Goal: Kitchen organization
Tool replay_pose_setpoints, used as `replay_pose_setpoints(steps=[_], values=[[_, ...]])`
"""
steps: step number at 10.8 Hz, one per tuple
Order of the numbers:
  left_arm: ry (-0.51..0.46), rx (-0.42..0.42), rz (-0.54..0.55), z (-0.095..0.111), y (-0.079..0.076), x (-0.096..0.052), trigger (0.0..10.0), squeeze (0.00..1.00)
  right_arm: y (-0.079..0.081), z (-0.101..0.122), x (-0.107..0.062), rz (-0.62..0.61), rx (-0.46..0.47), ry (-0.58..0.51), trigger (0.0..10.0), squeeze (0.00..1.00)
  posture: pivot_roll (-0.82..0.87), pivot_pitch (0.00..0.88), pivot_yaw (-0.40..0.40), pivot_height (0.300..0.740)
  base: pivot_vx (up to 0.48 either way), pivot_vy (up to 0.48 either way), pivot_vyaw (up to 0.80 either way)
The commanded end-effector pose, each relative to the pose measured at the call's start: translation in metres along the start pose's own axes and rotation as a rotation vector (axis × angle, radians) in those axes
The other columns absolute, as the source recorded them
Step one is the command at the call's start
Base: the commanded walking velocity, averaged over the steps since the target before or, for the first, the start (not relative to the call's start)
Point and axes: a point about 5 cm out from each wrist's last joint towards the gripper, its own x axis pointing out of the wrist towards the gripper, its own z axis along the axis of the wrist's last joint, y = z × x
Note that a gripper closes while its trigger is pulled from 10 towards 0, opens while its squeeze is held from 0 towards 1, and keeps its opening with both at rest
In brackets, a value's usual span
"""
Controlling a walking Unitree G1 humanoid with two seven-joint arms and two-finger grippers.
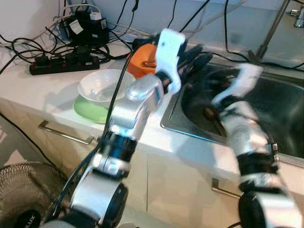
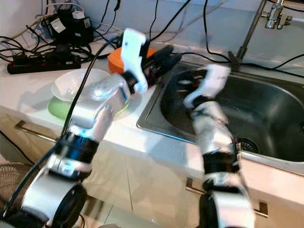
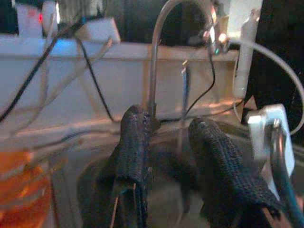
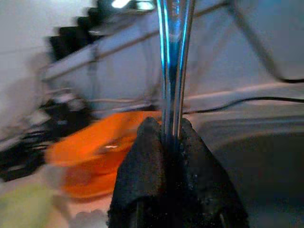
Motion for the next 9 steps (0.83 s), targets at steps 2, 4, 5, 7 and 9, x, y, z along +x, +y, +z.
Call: replay_pose_setpoints(steps=[2,4,5,7,9], values=[[0.066,-0.005,0.035,-0.019,0.006,-0.016,10.0,0.00,-0.019,-0.001,0.001,-0.113,-0.116,0.025,10.0,0.00,0.18,0.000,0.022,0.717,0.000,0.000,0.00],[0.125,-0.019,0.067,-0.037,0.010,-0.032,10.0,0.00,-0.029,-0.003,0.001,-0.171,-0.147,0.035,10.0,0.00,0.18,0.000,0.019,0.717,0.000,0.000,0.00],[0.169,-0.023,0.073,-0.048,0.009,-0.040,10.0,0.00,-0.034,-0.009,0.000,-0.191,-0.185,0.065,10.0,0.00,0.19,0.000,0.016,0.717,0.000,0.000,0.00],[0.236,-0.032,0.026,-0.060,0.001,-0.048,10.0,0.00,-0.039,-0.024,-0.004,-0.209,-0.252,0.138,10.0,0.00,0.20,0.001,0.011,0.717,0.000,0.000,0.00],[0.293,-0.026,-0.003,-0.069,-0.004,-0.055,10.0,0.00,-0.040,-0.031,-0.005,-0.219,-0.290,0.164,10.0,0.00,0.20,0.000,0.011,0.717,0.000,0.000,0.00]])
